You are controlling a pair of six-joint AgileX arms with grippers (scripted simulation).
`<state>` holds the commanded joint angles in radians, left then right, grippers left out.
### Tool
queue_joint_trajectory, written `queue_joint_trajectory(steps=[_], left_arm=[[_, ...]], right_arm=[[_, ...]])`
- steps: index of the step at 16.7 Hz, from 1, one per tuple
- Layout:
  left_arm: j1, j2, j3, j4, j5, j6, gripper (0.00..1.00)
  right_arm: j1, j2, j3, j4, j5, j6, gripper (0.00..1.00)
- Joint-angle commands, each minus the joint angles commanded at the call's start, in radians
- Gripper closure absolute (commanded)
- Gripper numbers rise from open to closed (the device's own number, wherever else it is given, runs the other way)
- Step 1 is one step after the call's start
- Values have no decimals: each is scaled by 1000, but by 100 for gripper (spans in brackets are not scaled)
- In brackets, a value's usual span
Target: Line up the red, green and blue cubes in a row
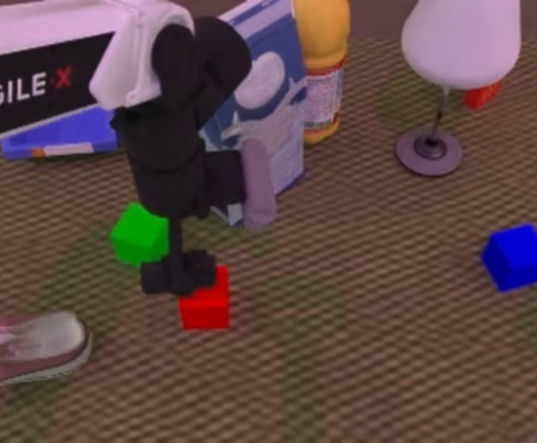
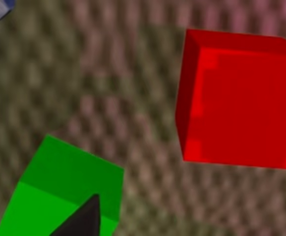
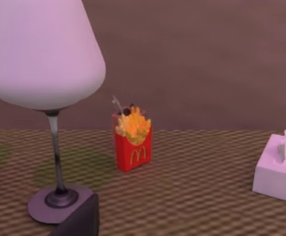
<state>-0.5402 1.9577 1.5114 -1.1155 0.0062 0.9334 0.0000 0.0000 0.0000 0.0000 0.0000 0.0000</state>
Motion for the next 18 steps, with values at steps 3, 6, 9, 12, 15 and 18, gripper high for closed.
queue_joint_trajectory(steps=[3, 6, 9, 12, 15, 18], left_arm=[[41, 37, 46, -11, -2, -155, 0], [93, 85, 94, -29, -1, -392, 0], [146, 132, 141, -45, 0, -638, 0], [190, 159, 181, -50, -2, -810, 0], [215, 167, 204, -47, -4, -887, 0], [217, 167, 205, -47, -4, -891, 0]], right_arm=[[0, 0, 0, 0, 0, 0, 0], [0, 0, 0, 0, 0, 0, 0], [0, 0, 0, 0, 0, 0, 0], [0, 0, 0, 0, 0, 0, 0], [0, 0, 0, 0, 0, 0, 0], [0, 0, 0, 0, 0, 0, 0]])
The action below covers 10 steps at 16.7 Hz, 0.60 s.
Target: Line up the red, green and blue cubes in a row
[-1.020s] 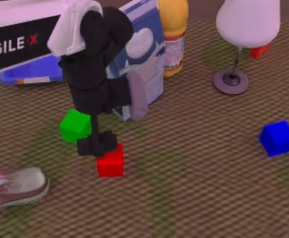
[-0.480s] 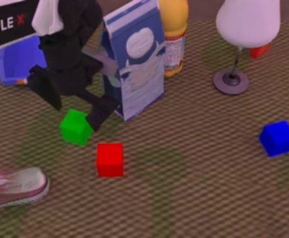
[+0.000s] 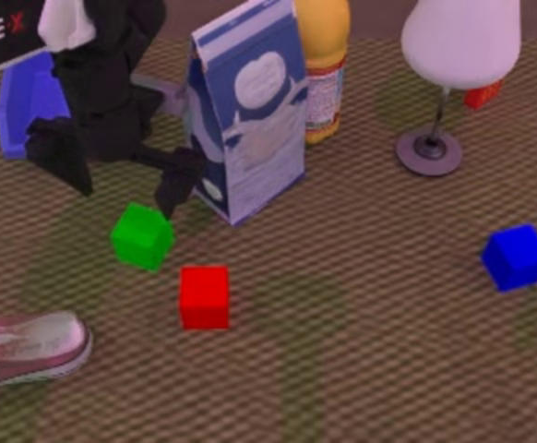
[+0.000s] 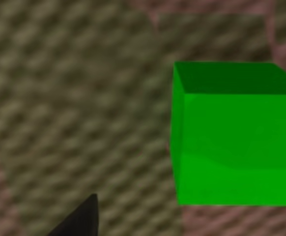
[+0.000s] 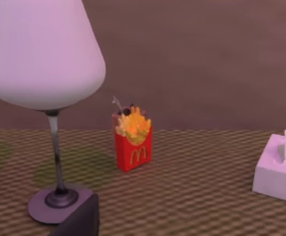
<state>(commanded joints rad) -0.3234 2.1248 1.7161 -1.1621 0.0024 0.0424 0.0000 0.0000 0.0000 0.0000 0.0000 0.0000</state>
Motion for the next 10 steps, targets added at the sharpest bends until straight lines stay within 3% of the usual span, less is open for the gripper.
queue_joint_trajectory(steps=[4, 10], left_arm=[[-1, 11, -33, 40, 0, -1, 0], [1, 98, -172, 278, 1, 3, 0]], right_arm=[[0, 0, 0, 0, 0, 0, 0], [0, 0, 0, 0, 0, 0, 0]])
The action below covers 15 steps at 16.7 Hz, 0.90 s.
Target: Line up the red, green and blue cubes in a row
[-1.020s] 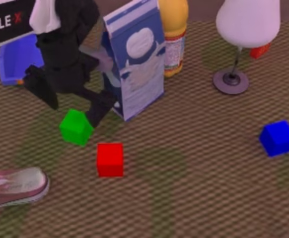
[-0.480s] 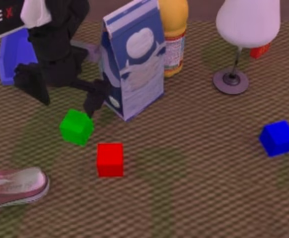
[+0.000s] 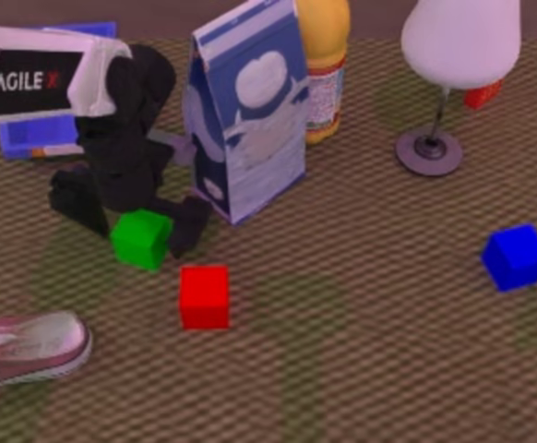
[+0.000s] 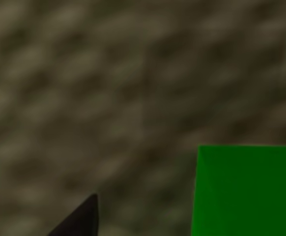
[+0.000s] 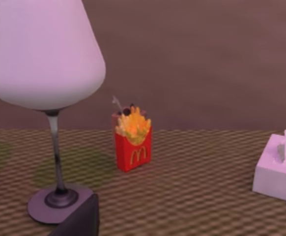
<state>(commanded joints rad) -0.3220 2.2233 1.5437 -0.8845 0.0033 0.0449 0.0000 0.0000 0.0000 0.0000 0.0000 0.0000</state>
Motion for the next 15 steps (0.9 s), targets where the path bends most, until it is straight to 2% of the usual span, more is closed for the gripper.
queue_joint_trajectory(steps=[5, 15], left_arm=[[0, 14, -20, 27, 0, 1, 0], [0, 14, -20, 27, 0, 1, 75]], right_arm=[[0, 0, 0, 0, 0, 0, 0], [0, 0, 0, 0, 0, 0, 0]])
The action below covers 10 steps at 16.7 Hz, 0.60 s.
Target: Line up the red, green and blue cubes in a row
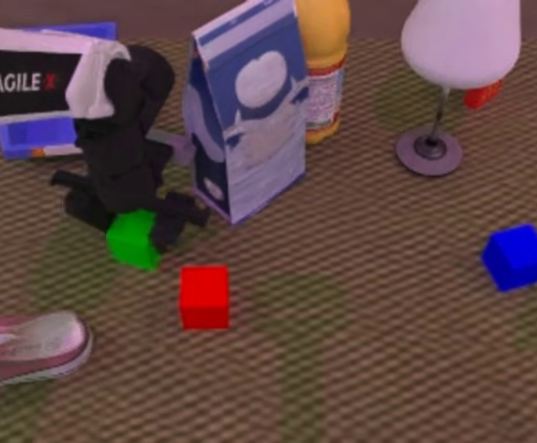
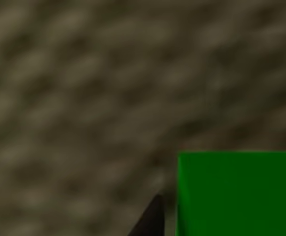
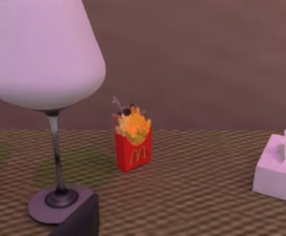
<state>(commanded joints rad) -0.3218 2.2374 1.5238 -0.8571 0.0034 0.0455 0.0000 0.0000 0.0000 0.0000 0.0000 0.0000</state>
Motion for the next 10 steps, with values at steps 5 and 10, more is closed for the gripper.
queue_joint_trajectory(steps=[5, 10], left_arm=[[0, 0, 0, 0, 0, 0, 100], [0, 0, 0, 0, 0, 0, 100]], right_arm=[[0, 0, 0, 0, 0, 0, 0], [0, 0, 0, 0, 0, 0, 0]])
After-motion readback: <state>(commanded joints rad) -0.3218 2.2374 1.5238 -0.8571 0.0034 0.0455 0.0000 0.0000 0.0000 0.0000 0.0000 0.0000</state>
